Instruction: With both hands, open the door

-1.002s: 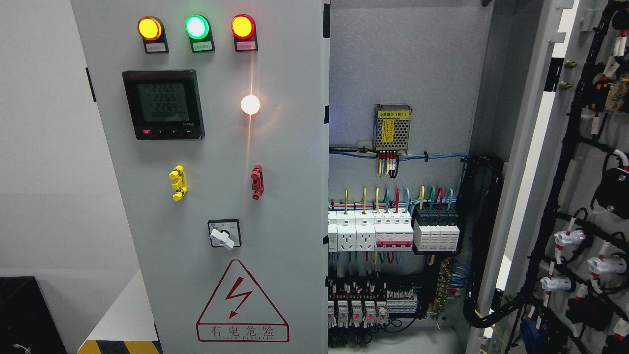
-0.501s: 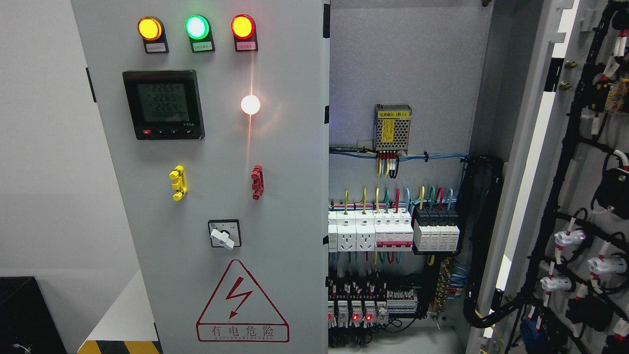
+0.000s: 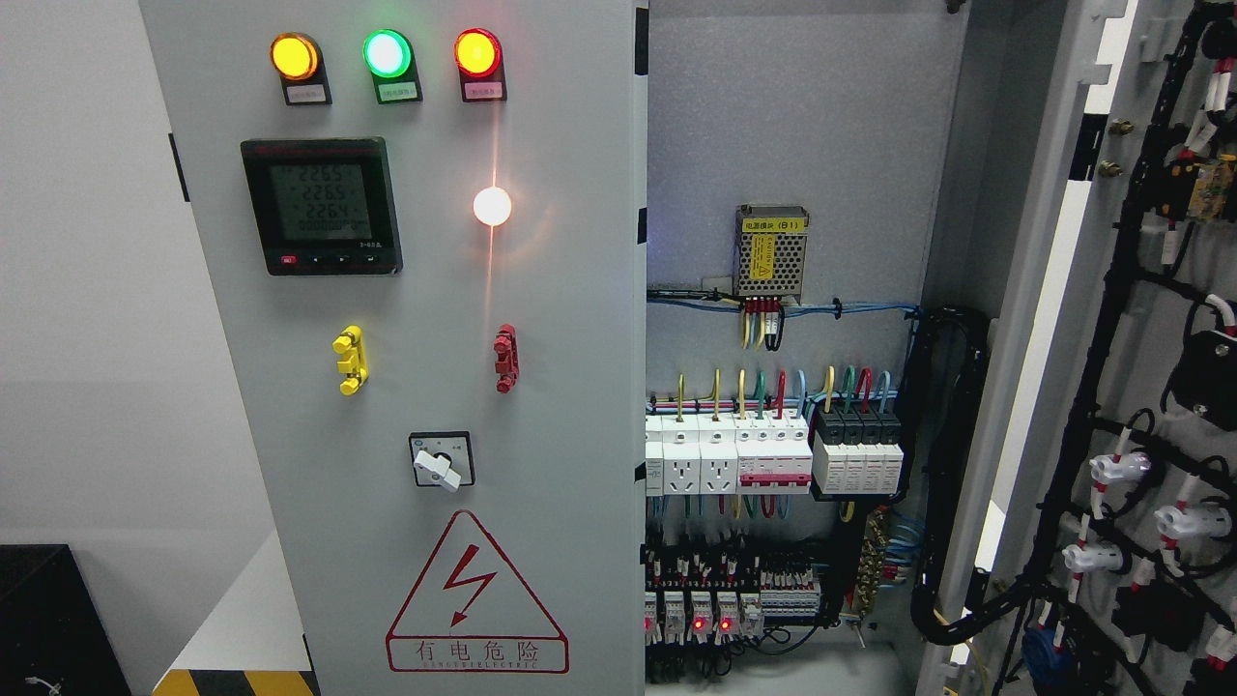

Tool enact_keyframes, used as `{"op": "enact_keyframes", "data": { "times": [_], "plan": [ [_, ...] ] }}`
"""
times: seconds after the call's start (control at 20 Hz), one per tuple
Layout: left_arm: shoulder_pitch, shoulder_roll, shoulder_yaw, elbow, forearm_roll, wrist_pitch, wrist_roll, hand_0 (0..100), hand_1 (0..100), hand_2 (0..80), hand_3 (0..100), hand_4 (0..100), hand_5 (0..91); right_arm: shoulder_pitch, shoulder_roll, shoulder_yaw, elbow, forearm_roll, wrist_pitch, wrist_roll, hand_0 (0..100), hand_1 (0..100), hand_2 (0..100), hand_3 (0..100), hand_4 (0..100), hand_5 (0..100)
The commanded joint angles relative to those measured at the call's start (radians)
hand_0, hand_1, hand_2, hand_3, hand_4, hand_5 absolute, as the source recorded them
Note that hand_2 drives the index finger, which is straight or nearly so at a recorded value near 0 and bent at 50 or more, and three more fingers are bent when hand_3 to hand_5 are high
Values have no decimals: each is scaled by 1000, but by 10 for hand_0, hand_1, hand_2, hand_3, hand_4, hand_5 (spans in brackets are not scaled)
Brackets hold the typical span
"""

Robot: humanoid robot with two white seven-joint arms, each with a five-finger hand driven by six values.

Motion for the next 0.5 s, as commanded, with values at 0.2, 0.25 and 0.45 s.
{"op": "enact_keyframes", "data": {
  "times": [0.2, 0.25, 0.45],
  "plan": [
    [-2, -27, 105, 71, -2, -3, 3, 0, 0, 0, 0, 0, 0, 10, -68, 1, -276, 0, 0, -2, 190, 0, 0, 0, 0, 0],
    [-2, -27, 105, 71, -3, -3, 6, 0, 0, 0, 0, 0, 0, 15, -77, 0, -300, 0, 0, -2, 190, 0, 0, 0, 0, 0],
    [0, -38, 104, 70, -2, -8, 75, 0, 0, 0, 0, 0, 0, 85, -82, -3, -498, -5, 0, -2, 190, 0, 0, 0, 0, 0]
  ]
}}
